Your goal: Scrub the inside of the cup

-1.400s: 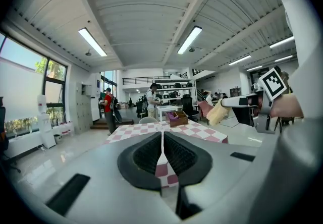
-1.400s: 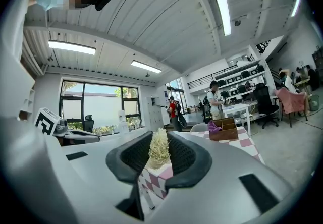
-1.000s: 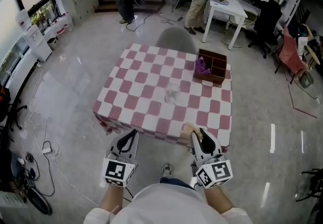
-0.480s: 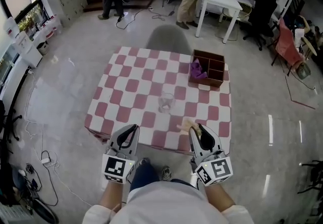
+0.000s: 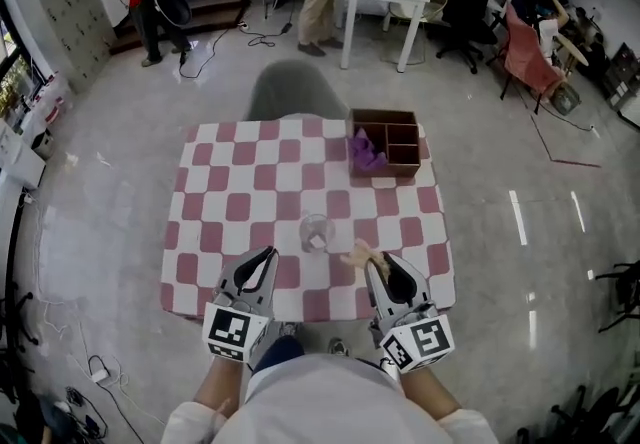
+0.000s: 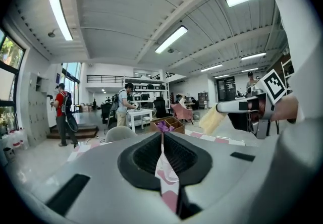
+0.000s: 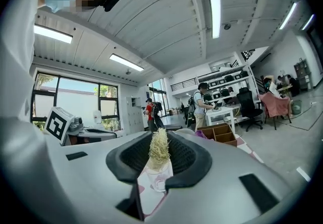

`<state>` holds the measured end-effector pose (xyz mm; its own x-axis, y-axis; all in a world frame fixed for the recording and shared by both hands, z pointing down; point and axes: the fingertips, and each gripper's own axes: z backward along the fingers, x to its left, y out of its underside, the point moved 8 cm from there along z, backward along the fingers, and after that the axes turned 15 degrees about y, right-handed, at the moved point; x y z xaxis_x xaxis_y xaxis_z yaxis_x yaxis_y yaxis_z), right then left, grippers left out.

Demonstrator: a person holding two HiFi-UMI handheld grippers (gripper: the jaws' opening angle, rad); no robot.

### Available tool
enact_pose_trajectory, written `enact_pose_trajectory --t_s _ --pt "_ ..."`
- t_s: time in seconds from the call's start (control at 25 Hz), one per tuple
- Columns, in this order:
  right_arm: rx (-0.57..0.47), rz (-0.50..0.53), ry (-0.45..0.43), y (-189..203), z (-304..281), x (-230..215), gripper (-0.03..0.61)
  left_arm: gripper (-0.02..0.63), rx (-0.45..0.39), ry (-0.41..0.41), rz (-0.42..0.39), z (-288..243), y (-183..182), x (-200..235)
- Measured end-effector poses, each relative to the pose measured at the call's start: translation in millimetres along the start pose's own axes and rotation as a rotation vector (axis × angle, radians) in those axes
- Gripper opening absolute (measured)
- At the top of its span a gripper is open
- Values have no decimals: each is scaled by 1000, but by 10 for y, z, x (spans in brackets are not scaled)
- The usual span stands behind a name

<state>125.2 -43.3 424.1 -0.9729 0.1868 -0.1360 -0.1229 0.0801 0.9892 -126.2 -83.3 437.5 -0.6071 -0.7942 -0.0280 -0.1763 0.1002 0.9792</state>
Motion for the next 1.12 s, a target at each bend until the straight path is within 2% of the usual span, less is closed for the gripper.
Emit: enact_pose_trajectory --t_s 0.4,0.72,0.84,1.12 --pt "-25 -11 101 30 -266 66 104 41 -15 104 -64 -307 -152 511" --pt "-39 -7 184 31 -271 28 104 41 -15 226 -73 -626 -85 611" --pt "-35 -7 210 37 -257 17 104 41 -3 285 -81 -748 23 606" --pt "-5 1 233 102 -235 56 104 41 40 353 -38 -905 325 564"
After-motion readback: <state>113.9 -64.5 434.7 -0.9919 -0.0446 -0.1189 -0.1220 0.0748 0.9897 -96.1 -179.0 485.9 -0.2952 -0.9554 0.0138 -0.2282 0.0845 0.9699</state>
